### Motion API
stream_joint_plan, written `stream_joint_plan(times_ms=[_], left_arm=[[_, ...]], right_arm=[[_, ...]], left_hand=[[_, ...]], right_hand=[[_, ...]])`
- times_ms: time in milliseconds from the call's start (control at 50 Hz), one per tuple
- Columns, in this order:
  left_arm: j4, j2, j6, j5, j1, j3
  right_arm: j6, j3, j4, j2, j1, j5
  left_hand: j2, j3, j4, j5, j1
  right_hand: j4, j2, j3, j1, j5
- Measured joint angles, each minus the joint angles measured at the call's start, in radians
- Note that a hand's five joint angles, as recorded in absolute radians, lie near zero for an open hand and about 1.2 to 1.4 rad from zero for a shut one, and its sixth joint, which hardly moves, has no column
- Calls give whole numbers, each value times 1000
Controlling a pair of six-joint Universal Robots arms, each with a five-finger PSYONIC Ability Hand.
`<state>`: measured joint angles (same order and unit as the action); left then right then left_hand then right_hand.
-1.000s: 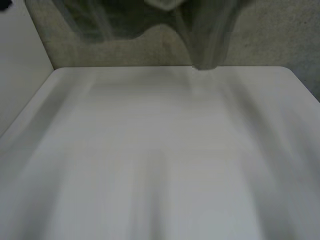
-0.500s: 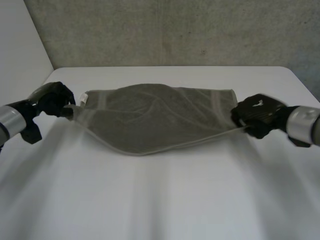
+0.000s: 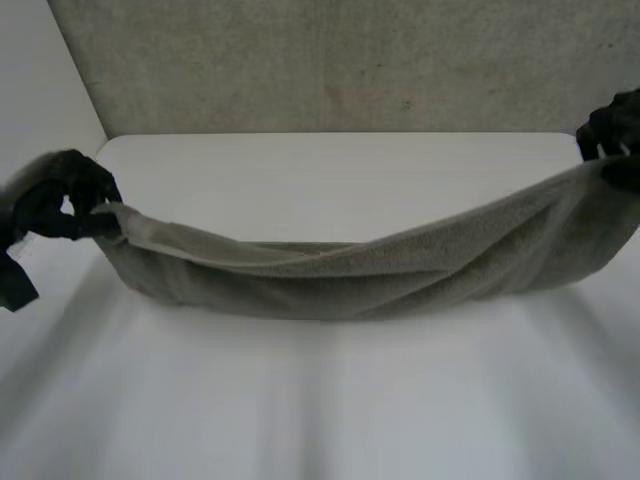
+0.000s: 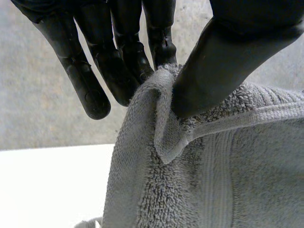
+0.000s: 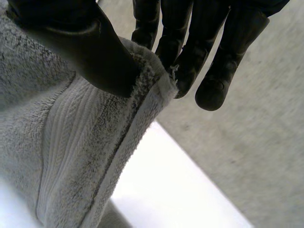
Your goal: Fold the towel.
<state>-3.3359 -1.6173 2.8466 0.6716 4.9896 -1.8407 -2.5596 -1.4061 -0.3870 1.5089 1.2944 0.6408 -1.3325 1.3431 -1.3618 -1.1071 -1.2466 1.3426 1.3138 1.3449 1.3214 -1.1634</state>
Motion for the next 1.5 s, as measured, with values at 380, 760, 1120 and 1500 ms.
stream_joint_plan(times_ms=[380,760,1120,1500], left_arm=[[-67,-481,9,317,-211,319],[-57,-644,14,469,-315,477],[25,-513,42,481,-329,426],[12,-326,539,469,-329,191]], right_arm=[[-90,332,11,-567,183,251],[-198,523,108,-767,258,406],[-219,514,119,-576,264,473],[-112,79,113,-217,238,372]], left_hand=[[0,0,0,0,0],[141,-147,145,66,73],[1017,-1029,1046,998,938],[1017,-1029,1046,1002,938]], right_hand=[[0,0,1,0,0],[-399,-409,-397,-403,413],[-1096,-1077,-1106,-1084,1103],[-1097,-1077,-1110,-1089,1103]])
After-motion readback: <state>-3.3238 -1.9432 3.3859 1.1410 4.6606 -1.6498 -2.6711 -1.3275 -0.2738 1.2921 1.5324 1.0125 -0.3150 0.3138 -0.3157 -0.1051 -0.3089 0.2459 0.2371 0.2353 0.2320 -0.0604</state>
